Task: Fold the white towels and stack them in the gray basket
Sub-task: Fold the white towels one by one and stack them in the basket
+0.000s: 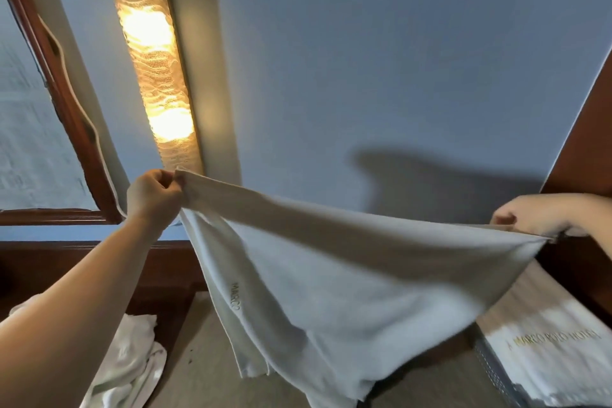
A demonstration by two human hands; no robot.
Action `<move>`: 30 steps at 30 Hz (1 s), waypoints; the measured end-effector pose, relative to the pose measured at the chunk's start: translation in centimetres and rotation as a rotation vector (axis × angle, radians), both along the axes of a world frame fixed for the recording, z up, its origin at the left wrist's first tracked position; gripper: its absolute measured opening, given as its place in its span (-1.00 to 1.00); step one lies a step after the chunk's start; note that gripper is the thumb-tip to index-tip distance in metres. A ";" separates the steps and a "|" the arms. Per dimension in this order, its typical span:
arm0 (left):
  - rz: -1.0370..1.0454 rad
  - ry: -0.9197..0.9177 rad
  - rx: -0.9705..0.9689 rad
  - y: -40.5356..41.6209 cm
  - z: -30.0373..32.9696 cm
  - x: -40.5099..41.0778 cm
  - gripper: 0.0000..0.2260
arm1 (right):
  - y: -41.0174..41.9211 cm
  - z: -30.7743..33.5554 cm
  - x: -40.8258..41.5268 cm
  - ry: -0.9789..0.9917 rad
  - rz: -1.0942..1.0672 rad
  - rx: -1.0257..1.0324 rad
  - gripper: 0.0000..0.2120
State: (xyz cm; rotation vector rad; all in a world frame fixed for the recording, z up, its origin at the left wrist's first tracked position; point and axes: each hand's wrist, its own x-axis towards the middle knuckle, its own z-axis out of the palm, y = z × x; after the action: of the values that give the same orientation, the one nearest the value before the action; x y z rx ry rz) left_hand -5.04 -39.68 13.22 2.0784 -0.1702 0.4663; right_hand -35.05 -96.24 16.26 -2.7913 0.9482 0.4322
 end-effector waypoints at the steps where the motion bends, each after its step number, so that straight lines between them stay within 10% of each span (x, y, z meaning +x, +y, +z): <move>1: -0.007 -0.005 -0.002 -0.1 0.0 0.0 -0.81 | -0.4 0.2 -0.4 -0.085 -0.024 -0.046 -0.82; 10: -0.326 -0.104 0.045 -5.3 3.5 -3.8 -0.93 | 2.4 -7.0 -0.5 -0.287 -0.245 0.212 -0.61; 19: -0.696 -0.038 0.256 -15.5 5.1 -11.1 -0.85 | 22.3 -7.6 5.3 -0.830 0.171 0.738 -0.37; 26: -0.791 0.057 0.179 -17.1 6.3 -13.7 -0.91 | 22.9 -6.7 5.7 -1.009 0.149 0.880 -0.90; 30: -0.797 0.127 0.125 -17.4 6.1 -14.1 -0.85 | 21.4 -6.8 5.3 -1.042 0.148 1.049 -0.77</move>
State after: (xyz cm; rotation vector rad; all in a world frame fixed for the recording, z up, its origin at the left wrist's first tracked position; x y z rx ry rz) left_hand -19.15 -57.11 19.34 1.9534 -0.9229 -0.1665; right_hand -29.73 -74.88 9.41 -1.6810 0.1444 -0.4080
